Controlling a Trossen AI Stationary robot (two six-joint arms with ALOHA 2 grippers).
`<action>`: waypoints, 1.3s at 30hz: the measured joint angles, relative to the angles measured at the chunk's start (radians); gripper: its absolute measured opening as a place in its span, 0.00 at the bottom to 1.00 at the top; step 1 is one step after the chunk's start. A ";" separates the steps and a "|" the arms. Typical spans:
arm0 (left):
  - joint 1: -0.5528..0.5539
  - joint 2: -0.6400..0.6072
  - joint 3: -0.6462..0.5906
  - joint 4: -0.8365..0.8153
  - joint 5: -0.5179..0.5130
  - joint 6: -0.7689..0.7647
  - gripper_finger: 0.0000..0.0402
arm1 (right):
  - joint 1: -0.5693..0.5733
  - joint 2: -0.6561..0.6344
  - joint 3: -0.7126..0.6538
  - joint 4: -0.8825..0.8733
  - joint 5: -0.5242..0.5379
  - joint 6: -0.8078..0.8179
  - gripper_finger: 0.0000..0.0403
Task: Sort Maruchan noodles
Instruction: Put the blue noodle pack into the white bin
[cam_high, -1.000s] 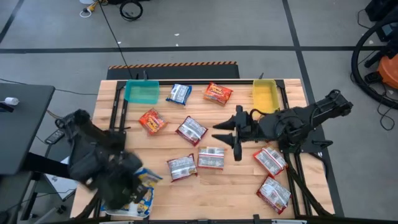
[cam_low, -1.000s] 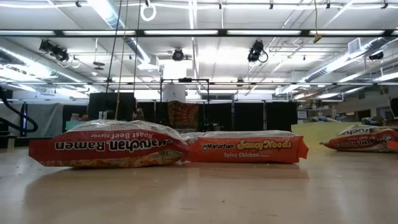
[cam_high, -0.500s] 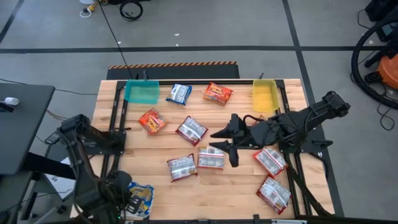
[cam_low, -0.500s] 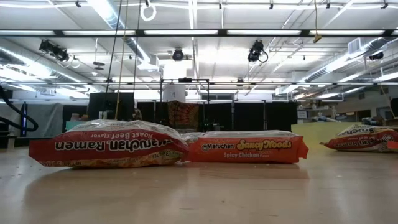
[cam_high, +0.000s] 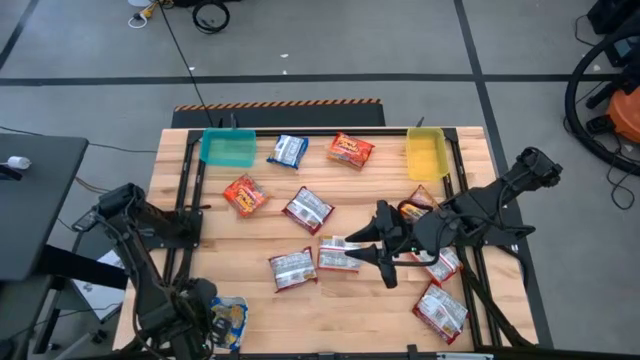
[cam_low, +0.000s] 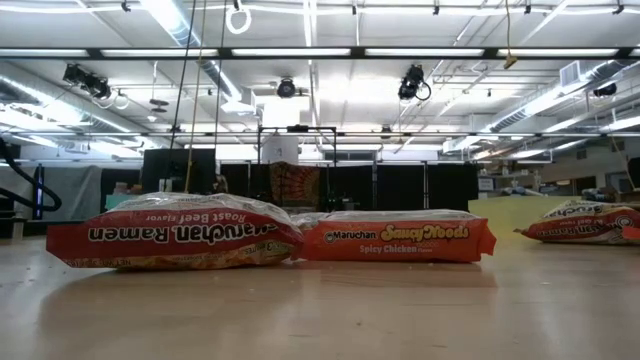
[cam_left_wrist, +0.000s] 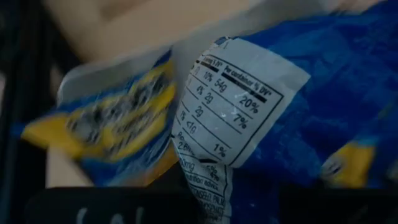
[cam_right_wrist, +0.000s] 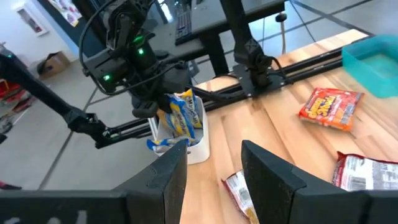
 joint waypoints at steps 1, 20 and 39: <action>0.000 0.000 0.000 -0.004 0.041 0.003 0.16 | 0.004 0.000 0.000 -0.004 0.013 0.004 0.39; 0.136 0.008 0.000 0.075 0.035 -0.007 0.30 | 0.031 0.000 0.000 -0.032 -0.043 -0.048 0.39; 0.519 -0.245 0.111 -0.087 -0.538 0.602 0.42 | -0.016 -0.170 0.000 -0.185 0.031 -0.368 0.39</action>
